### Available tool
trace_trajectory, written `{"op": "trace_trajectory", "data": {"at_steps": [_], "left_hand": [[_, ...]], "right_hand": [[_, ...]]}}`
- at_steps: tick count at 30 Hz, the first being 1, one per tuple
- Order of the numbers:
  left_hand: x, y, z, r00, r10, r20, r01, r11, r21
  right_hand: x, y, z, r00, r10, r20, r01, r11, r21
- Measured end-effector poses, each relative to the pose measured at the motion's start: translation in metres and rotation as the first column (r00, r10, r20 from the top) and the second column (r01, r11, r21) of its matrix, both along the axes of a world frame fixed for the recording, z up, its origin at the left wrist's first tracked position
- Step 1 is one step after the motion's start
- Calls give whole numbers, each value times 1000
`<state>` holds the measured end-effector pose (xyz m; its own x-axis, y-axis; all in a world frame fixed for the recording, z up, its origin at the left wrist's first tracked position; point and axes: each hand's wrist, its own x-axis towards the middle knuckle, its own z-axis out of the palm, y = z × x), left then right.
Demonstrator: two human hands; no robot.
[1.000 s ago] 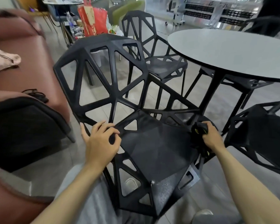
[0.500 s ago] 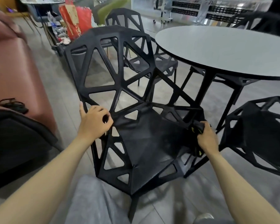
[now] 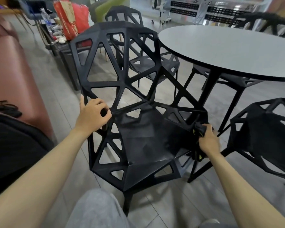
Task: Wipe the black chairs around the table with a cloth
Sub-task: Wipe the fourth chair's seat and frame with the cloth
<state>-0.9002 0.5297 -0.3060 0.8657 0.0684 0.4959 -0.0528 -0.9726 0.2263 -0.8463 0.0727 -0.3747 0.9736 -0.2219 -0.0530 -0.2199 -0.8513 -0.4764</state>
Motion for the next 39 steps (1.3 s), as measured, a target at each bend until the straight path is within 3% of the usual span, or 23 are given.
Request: {"op": "trace_trajectory", "data": {"at_steps": [5,11,14,19,23,27,31,35,37,39], "left_hand": [[12,19,-4,998,-47,37,45,997,62],[5,25,0,958,-285,-26,283,932,226],[-16,-14,9,958,-284,-25,285,950,127],[-59,-94,3,911,-286,-296,277,958,-73],[-83,-144,-10,834,-247,-493,258,965,-47],[-87,-173,-19,797,-169,-579,183,982,-36],[-82,-185,-25,795,-81,-601,157,985,75],[-80,-174,-39,790,-70,-609,149,986,80],[-74,-167,-43,779,-101,-619,170,984,54],[-64,-161,-45,763,-144,-630,197,980,15]], "right_hand": [[-6,10,-5,999,48,-8,-48,998,-45],[-32,35,-4,999,42,4,-42,998,-57],[-48,50,0,1000,11,-9,-12,997,-72],[-104,71,-2,998,12,63,-10,999,-31],[-157,89,-8,991,34,131,-32,999,-20],[-193,100,-13,987,56,154,-58,998,13],[-195,96,-10,953,111,282,-52,977,-207],[-159,63,-1,839,393,377,-196,864,-465],[-143,52,2,813,472,341,-253,813,-524],[-132,48,2,823,459,336,-254,825,-506]]}}
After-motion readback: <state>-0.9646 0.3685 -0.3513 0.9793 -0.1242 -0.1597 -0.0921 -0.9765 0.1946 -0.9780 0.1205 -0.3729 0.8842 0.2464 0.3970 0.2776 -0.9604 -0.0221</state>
